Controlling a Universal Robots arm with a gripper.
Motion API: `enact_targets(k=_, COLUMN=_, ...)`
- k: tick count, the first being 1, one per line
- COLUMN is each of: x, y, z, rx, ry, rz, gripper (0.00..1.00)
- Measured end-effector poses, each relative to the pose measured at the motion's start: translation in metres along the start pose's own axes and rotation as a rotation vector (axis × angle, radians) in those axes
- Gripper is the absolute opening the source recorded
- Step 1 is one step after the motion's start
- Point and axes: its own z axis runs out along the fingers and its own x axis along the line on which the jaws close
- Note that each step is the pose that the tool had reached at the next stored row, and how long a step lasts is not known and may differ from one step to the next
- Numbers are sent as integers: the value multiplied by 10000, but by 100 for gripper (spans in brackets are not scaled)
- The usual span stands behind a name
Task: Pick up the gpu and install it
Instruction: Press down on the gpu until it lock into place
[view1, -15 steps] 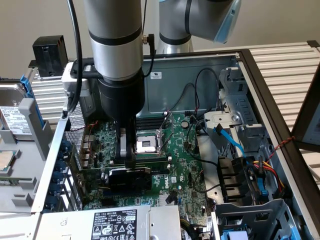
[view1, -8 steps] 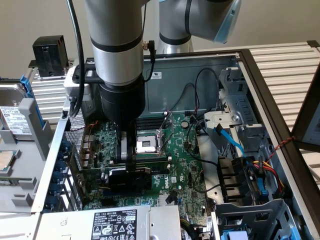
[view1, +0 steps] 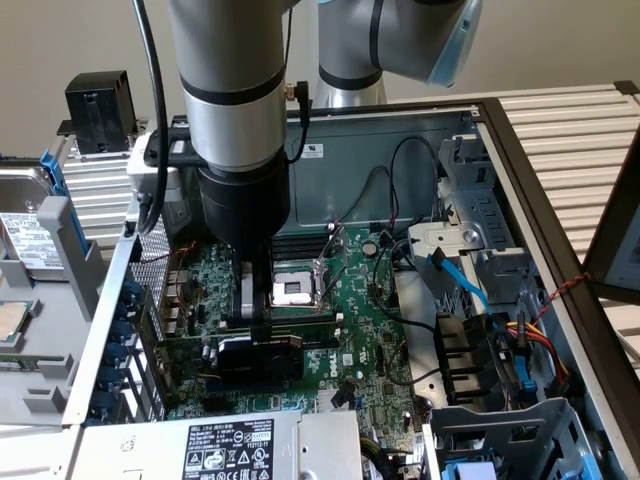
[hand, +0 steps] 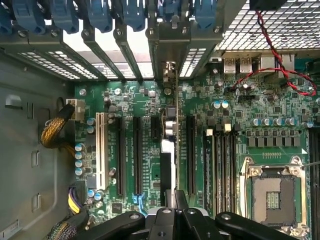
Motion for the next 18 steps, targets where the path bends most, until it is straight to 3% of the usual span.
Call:
enact_targets(k=9, x=8, y=83, z=-339, rx=-14, ry=3, rz=-3, gripper=11)
enact_targets(k=18, x=9, y=101, z=-349, rx=-14, ry=4, rz=-3, gripper=11)
